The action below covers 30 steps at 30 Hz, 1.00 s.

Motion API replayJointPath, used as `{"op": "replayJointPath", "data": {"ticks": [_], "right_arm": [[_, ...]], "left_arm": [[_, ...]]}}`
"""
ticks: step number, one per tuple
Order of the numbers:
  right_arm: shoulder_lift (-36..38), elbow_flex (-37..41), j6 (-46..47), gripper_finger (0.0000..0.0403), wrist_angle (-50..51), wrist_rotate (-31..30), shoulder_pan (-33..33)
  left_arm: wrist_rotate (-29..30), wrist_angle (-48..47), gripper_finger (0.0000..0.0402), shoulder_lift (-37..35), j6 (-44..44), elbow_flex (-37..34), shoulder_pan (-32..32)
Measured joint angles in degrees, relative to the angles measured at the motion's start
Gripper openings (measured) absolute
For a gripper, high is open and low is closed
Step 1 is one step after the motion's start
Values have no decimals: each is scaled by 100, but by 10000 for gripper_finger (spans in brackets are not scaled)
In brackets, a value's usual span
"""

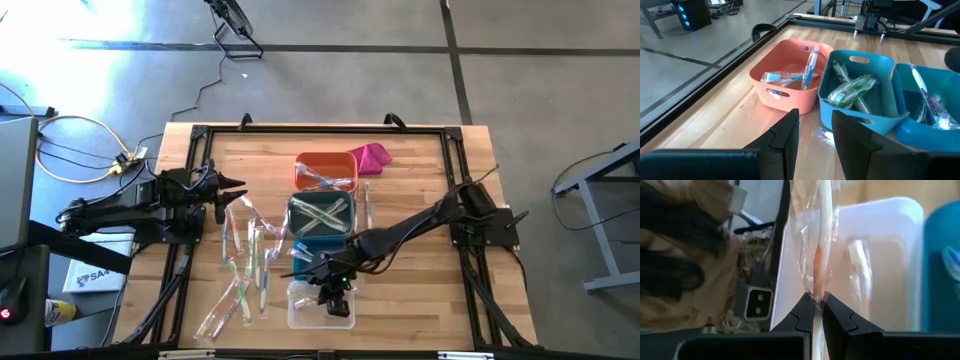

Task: Pick & Place Toothbrushes
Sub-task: Put the orange toothbrush into the transparent bin, then put the blue toothbrush into the orange bin

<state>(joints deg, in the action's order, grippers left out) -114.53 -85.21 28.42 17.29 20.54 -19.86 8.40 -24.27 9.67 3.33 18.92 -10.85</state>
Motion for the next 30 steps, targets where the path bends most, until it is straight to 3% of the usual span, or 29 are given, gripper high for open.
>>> {"op": "replayJointPath", "data": {"ticks": [9,19,24,30], "right_arm": [[-64,0,238,17,44,59,-39],[-61,0,335,138,268,-32,-19],[-60,0,344,159,282,510,112],[-60,0,664,144,288,1241,504]], "left_arm": [[2,11,113,2,-9,0,-1],[2,13,113,2,-24,0,0],[2,13,113,2,-22,0,0],[1,13,113,2,-9,0,0]]}}
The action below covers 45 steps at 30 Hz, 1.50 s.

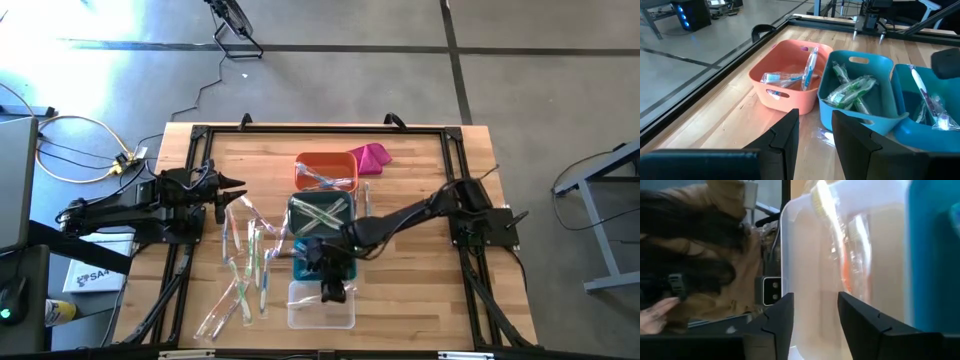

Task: Pick & Place Toothbrushes
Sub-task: Put the blue toothbrush into the orange bin

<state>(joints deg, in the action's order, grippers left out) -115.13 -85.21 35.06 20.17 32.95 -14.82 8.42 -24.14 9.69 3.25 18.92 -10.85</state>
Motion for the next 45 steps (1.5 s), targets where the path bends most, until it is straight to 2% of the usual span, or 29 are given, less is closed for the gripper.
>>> {"op": "replayJointPath", "data": {"ticks": [10,16,22,26,29,34,42,45], "right_arm": [[4,0,-355,91,-240,-45,493],[4,0,-530,78,-304,-312,496],[4,0,-943,72,-807,-1088,491],[101,1,-1012,44,-967,-1341,498],[233,4,-1141,12,-838,-1357,495],[652,4,-1792,4,-495,-1374,491],[1620,4,-2872,3,305,-2424,399],[1960,19,-3171,3,420,-2552,345]], "left_arm": [[1,1,113,2,2,0,-1],[1,0,113,2,2,0,0],[1,0,113,2,2,0,0],[1,0,113,2,3,0,0],[0,-4,113,2,3,0,0],[-1,-2,113,2,4,0,-2],[1,-8,113,2,4,0,0],[0,-11,113,4,4,0,-1]]}}
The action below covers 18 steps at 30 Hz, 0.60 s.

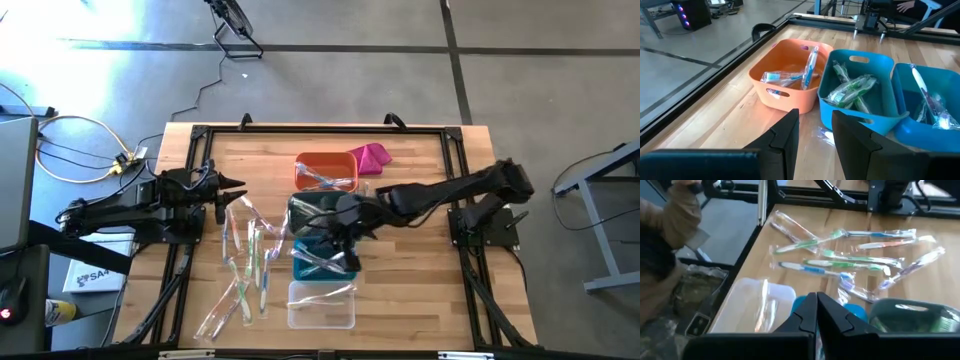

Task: Pick & Place Toothbrushes
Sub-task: Put the blue toothbrush into the orange bin

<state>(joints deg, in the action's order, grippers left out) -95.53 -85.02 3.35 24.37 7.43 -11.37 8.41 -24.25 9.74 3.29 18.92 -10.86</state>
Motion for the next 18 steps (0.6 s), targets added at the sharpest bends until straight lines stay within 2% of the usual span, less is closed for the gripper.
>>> {"op": "replayJointPath", "data": {"ticks": [6,10,15,18], "right_arm": [[757,678,-104,3,-222,-383,5],[1328,1486,-21,3,-718,-637,52],[2118,2506,-9,3,-1642,-663,65],[2606,3061,-15,3,-1846,-821,61]], "left_arm": [[3,-7,113,13,2,2,1],[1,-30,113,15,4,2,1],[1,-35,113,15,21,2,1],[1,-31,113,15,24,2,1]]}}
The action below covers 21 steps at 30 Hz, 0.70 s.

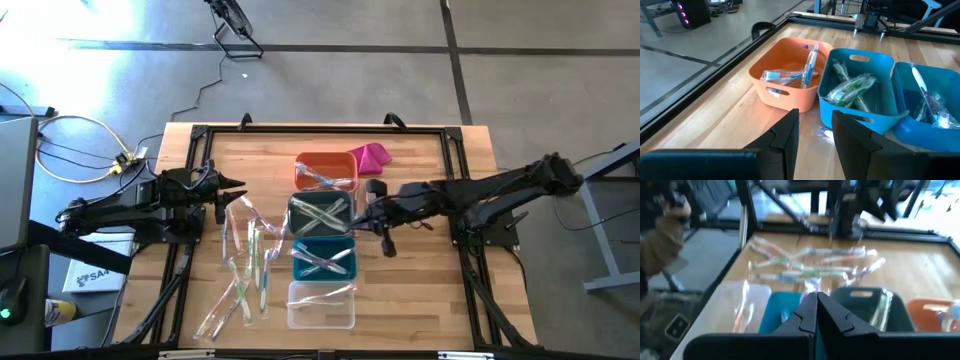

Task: Pick & Place Toothbrushes
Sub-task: Put the blue toothbrush into the orange bin

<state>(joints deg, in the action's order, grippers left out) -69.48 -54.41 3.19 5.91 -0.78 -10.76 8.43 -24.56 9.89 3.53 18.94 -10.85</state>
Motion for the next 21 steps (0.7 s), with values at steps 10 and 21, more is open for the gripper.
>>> {"op": "replayJointPath", "data": {"ticks": [10,21], "right_arm": [[1546,1286,-47,4,-406,-423,0],[2628,2543,-531,4,-1169,-533,2]], "left_arm": [[4,95,113,0,-20,-111,0],[9,92,113,0,-2,-111,0]]}}
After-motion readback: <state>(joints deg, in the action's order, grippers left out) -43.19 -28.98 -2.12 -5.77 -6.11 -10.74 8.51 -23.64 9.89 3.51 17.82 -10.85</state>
